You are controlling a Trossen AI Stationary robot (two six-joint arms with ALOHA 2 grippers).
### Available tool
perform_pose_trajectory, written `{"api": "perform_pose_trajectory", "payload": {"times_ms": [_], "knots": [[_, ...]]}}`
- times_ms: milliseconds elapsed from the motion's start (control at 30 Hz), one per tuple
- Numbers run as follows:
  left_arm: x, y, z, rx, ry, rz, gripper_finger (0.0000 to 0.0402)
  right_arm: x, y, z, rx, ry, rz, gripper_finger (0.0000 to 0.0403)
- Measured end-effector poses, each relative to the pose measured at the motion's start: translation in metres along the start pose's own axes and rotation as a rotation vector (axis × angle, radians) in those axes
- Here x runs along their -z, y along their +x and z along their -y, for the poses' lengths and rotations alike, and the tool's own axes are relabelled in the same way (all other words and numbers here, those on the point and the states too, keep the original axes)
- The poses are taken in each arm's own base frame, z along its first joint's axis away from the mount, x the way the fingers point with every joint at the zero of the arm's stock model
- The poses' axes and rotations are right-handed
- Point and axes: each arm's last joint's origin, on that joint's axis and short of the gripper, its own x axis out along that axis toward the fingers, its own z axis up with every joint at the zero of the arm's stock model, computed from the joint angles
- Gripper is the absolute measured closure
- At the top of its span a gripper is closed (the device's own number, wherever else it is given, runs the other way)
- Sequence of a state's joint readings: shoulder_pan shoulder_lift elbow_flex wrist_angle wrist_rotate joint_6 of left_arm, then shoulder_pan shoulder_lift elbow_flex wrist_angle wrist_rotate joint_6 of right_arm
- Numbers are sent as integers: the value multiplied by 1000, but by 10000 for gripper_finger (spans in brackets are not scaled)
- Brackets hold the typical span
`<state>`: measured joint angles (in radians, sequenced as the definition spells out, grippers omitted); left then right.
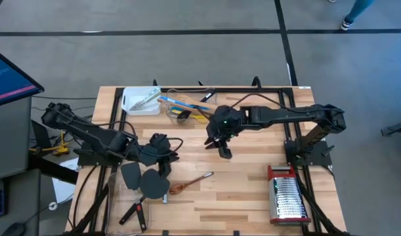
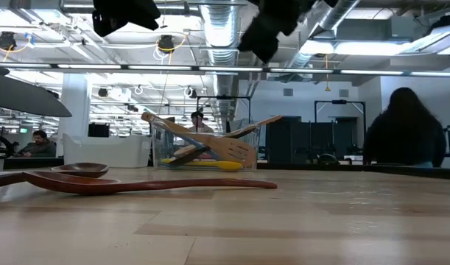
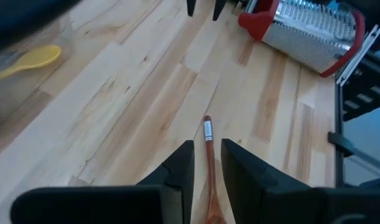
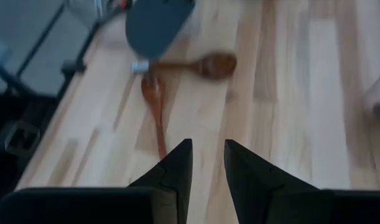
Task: Pick & Place Kitchen Items
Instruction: Put the brown serving spoon into the top transparent bin
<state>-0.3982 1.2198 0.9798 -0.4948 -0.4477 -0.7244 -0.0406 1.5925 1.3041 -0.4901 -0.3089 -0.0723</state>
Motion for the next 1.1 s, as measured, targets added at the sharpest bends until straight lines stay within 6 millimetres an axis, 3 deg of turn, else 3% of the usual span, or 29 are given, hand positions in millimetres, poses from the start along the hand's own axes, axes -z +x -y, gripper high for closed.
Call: {"api": "perform_pose_trajectory", "payload": {"times_ms": [167, 1100], "knots": [[0, 0, 0, 3, -16, 3, 334, -9, 0, 0, 0, 51, 89, 316], [-4, 1, 1, 14, -2, 27, 334, -11, -1, 1, 5, 4, 109, 316]]}}
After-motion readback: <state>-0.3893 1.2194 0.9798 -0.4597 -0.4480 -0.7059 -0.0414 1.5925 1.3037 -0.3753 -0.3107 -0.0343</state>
